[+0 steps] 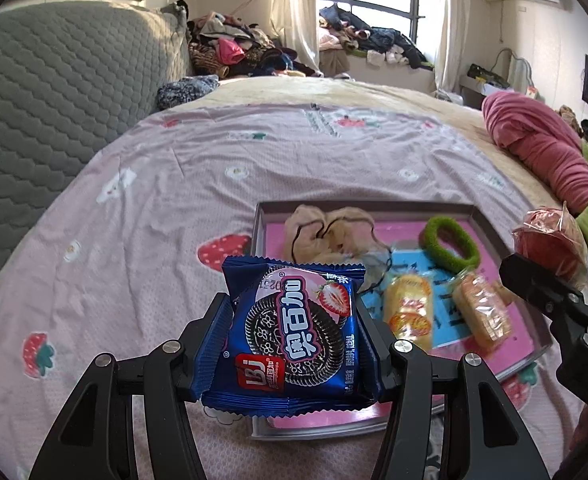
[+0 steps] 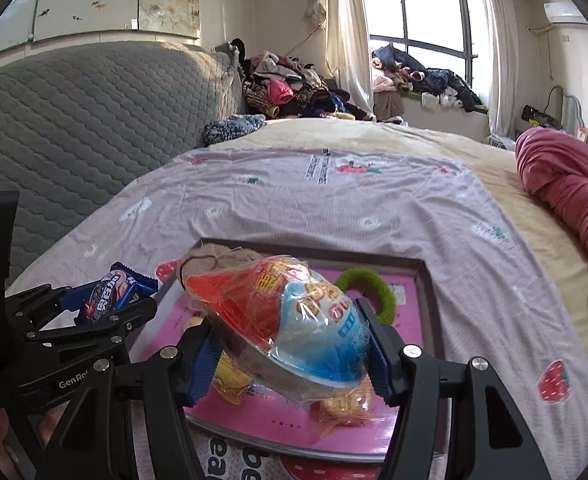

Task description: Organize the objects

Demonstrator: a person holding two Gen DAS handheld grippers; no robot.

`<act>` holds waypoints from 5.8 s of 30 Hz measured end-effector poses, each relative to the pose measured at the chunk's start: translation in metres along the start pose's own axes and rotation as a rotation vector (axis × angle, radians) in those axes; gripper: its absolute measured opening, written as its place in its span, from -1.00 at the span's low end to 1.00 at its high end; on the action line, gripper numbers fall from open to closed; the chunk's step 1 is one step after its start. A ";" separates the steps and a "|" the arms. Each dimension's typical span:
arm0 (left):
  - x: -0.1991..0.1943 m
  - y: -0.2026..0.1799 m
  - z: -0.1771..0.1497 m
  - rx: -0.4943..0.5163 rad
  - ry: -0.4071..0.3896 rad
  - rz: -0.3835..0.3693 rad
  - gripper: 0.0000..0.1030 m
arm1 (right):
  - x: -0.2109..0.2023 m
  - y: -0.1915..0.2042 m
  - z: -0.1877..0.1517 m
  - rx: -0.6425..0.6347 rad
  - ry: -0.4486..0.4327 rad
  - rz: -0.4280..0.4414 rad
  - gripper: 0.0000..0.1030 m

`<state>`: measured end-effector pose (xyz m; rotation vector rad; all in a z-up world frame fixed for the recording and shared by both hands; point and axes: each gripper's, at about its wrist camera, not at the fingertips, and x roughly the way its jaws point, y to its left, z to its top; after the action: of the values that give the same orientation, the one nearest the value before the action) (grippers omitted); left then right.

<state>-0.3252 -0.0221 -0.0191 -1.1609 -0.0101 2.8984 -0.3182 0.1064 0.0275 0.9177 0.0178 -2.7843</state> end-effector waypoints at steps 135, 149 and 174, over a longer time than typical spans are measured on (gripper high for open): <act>0.013 -0.018 -0.017 0.031 0.106 -0.082 0.49 | 0.063 0.011 -0.036 -0.157 0.257 -0.089 0.49; -0.001 -0.008 -0.012 -0.002 0.076 -0.087 0.49 | 0.062 0.023 -0.038 -0.203 0.264 -0.089 0.70; -0.002 0.003 -0.009 -0.037 0.065 -0.074 0.62 | 0.051 0.020 -0.030 -0.155 0.230 -0.048 0.89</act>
<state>-0.3170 -0.0252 -0.0243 -1.2328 -0.1036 2.8067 -0.3362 0.0791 -0.0260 1.2041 0.2902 -2.6582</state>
